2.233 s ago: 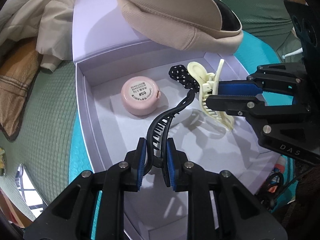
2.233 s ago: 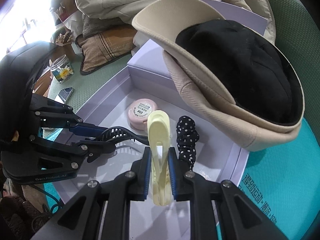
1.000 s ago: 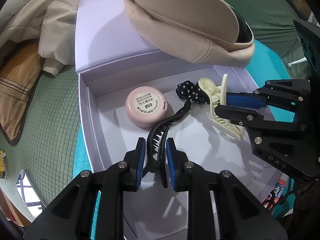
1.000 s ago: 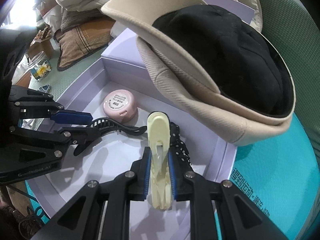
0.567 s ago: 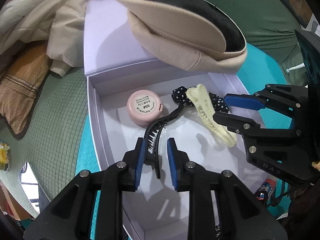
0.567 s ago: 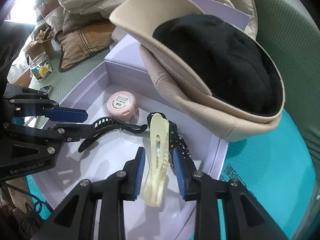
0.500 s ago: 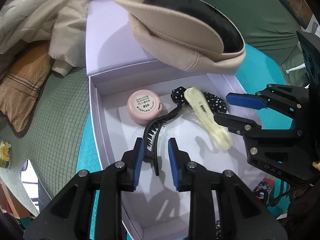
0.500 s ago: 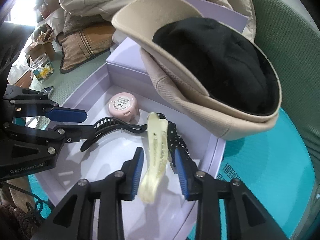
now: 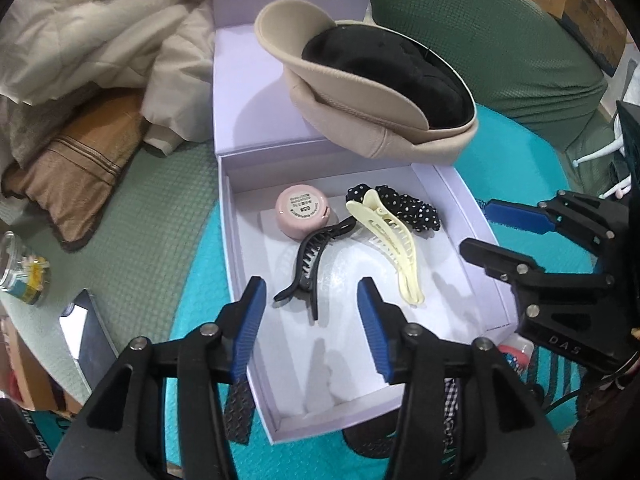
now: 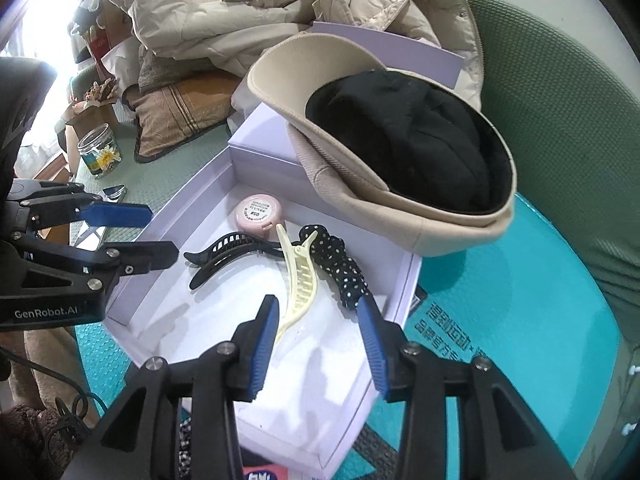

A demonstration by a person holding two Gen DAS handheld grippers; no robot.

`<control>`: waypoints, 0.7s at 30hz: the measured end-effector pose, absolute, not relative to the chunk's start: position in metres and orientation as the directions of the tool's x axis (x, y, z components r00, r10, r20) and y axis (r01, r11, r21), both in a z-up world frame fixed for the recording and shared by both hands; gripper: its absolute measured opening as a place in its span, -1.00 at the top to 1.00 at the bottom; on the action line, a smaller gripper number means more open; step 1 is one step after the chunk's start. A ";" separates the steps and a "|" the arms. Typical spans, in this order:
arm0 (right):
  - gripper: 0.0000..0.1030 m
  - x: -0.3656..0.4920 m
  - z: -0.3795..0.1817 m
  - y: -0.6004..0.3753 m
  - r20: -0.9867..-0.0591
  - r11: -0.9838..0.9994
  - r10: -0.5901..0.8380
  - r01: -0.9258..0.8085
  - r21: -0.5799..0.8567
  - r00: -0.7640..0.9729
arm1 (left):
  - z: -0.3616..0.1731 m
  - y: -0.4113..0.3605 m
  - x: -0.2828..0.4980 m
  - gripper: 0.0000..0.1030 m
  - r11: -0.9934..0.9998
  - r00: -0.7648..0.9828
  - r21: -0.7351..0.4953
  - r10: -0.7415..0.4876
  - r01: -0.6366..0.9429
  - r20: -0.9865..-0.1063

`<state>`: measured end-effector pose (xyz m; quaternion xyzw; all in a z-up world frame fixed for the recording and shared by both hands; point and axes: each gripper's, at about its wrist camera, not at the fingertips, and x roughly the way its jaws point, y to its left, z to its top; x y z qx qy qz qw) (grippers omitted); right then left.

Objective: Organize objects
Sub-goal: 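Open both tools releasing the claw clips in the box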

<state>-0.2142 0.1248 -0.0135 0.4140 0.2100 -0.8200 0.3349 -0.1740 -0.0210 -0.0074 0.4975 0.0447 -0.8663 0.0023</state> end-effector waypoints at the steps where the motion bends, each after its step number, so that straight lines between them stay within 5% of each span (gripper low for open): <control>1: 0.19 -0.212 -0.012 0.126 -0.817 -0.690 -0.376 0.721 -0.068 -0.437 | -0.005 -0.021 -0.172 0.05 -0.996 -0.510 -0.074 0.040 0.048 -0.859; 12: -0.12 -0.191 0.014 0.145 -0.781 -0.717 -0.376 0.691 -0.096 -0.499 | 0.027 -0.019 -0.149 -0.14 -0.995 -0.555 -0.076 0.025 0.068 -0.832; 21: -0.13 -0.170 0.029 0.157 -0.757 -0.737 -0.371 0.667 -0.113 -0.538 | 0.049 -0.017 -0.121 -0.29 -0.995 -0.605 -0.072 0.013 0.074 -0.796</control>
